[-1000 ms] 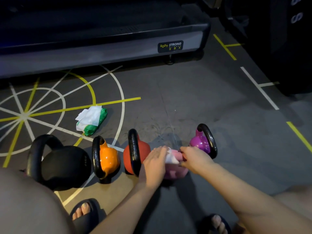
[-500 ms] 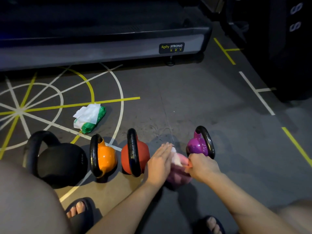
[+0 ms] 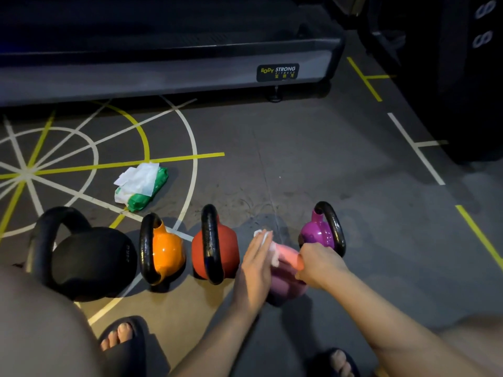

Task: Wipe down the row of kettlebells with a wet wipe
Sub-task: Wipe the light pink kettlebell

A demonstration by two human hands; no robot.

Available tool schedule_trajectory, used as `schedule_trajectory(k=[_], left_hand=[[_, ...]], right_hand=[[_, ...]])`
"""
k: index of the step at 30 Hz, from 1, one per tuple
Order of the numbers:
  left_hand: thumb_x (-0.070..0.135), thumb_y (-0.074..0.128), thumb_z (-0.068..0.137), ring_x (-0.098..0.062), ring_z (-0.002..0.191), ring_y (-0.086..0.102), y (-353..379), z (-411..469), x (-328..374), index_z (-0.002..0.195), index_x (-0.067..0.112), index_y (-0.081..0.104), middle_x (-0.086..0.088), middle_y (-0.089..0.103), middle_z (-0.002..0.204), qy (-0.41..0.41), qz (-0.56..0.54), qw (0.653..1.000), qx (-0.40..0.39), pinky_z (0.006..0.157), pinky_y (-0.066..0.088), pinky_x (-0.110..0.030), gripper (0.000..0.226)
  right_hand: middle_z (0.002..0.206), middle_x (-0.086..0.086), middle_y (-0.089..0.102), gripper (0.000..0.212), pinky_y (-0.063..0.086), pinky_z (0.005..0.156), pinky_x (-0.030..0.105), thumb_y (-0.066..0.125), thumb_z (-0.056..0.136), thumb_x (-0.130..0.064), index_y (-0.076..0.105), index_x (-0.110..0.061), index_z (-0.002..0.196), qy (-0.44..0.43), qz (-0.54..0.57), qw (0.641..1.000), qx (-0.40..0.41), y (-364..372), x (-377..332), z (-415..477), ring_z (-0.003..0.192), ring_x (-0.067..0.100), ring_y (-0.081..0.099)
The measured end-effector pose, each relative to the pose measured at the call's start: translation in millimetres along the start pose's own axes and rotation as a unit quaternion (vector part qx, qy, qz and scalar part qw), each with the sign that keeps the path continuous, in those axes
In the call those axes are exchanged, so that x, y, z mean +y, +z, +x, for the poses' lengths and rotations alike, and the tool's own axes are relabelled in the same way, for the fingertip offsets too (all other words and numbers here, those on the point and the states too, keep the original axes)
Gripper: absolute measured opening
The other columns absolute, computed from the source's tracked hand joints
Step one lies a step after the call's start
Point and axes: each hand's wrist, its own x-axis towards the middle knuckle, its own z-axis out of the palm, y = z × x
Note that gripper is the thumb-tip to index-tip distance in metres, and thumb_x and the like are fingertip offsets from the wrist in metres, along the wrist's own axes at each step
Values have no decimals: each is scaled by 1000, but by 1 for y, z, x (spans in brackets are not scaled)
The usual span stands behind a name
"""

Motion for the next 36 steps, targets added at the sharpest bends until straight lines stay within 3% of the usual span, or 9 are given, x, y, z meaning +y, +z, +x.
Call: schedule_trajectory(k=[4, 8, 11, 16, 21, 26, 28, 32, 36], left_hand=[[1, 45, 100, -19, 126, 61, -10, 18, -6, 126, 9, 68, -3, 68, 128, -154, -43, 987, 0, 105, 32, -4, 36], [9, 53, 98, -20, 127, 59, 14, 9, 11, 120, 5, 71, -7, 68, 129, 36, 43, 998, 9, 117, 34, -33, 29], [21, 51, 101, -16, 117, 64, 13, 16, 6, 112, 9, 75, -1, 73, 120, 75, 49, 996, 5, 110, 41, -33, 28], [47, 42, 102, -17, 106, 70, -4, 27, -15, 108, 9, 75, 2, 77, 105, -209, -81, 975, 11, 93, 47, -17, 50], [41, 42, 106, -9, 124, 59, 4, 11, 4, 123, 7, 69, 0, 68, 127, -63, -11, 997, 43, 109, 41, -20, 47], [24, 43, 107, -31, 89, 69, -5, 13, -32, 80, 15, 68, -9, 72, 80, -342, -84, 934, -52, 76, 48, -36, 39], [21, 48, 105, -26, 71, 65, -1, 5, -32, 70, 14, 68, -3, 68, 65, -411, -143, 899, -44, 63, 43, -32, 41], [27, 49, 105, -21, 89, 70, 16, 5, -8, 99, 16, 75, -4, 76, 94, -406, -263, 869, 104, 84, 56, -41, 29], [23, 48, 105, -6, 125, 60, 8, 6, 13, 129, 9, 67, 3, 69, 128, -222, -146, 958, 109, 106, 46, -23, 34]], right_hand=[[114, 5, 69, 40, 54, 87, 34, 76, 83, -32, 64, -18, 118, -2, 17, 1000, -9, -1, 2, 0, 106, 28, 67], [109, 7, 69, 26, 52, 80, 33, 67, 88, -24, 65, -14, 111, -6, 23, 1000, 2, 0, 1, 1, 102, 31, 67], [112, 8, 68, 30, 52, 83, 34, 69, 88, -28, 64, -15, 114, -7, 25, 1000, -1, 1, 0, 0, 104, 31, 66], [110, 5, 69, 38, 54, 84, 34, 75, 83, -27, 64, -16, 118, 0, 28, 1000, -12, 1, 2, 0, 100, 27, 68], [108, 4, 68, 41, 51, 78, 31, 77, 81, -33, 65, -17, 116, -4, 57, 998, -26, -1, 4, 1, 97, 27, 67], [112, 6, 69, 41, 56, 85, 33, 74, 83, -27, 64, -16, 121, -5, 54, 998, -34, 2, 0, 3, 99, 28, 69], [115, 7, 69, 40, 55, 87, 33, 73, 85, -26, 63, -15, 122, -7, 49, 998, -42, 1, -1, 5, 101, 28, 69], [116, 9, 67, 40, 54, 85, 33, 71, 86, -20, 61, -13, 124, -7, 30, 998, -49, 3, -2, 8, 101, 29, 69], [117, 9, 66, 43, 54, 84, 32, 74, 83, -19, 61, -12, 124, -8, 19, 999, -47, 4, -3, 8, 101, 29, 69]])
